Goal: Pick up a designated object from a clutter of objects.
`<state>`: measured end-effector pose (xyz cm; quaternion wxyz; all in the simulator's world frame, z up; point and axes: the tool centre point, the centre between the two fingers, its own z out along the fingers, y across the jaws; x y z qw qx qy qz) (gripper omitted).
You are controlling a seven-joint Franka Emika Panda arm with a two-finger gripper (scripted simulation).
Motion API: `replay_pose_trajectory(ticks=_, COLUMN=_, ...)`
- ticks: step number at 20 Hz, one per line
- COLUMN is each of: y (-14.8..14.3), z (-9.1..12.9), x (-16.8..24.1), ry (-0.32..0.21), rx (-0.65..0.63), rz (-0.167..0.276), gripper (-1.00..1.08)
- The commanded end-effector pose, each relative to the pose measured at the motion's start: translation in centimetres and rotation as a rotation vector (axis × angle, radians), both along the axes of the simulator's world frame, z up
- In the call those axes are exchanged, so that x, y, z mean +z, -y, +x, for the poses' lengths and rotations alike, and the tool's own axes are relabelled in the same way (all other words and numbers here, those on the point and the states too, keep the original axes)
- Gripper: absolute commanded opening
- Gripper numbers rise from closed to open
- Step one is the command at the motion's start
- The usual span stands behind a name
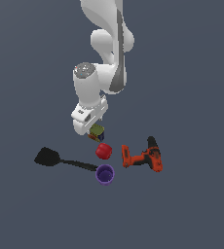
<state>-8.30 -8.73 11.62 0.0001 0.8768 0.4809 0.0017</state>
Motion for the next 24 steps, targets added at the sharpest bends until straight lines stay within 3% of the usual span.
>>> replay_pose_trajectory(ticks=1, y=0.2, z=-0.4, x=-0.4, ry=-0.001, rx=0.022, rz=-0.001, gripper=1.00)
replay_pose_trajectory(ticks=12, y=0.3, z=-0.7, x=-1.1, ry=-0.003, rx=0.038, rz=-0.001, gripper=1.00)
replay_pose_trajectory(ticks=24, y=0.3, z=-0.8, x=-5.4, ry=-0.003, rx=0.040, rz=-0.002, gripper=1.00)
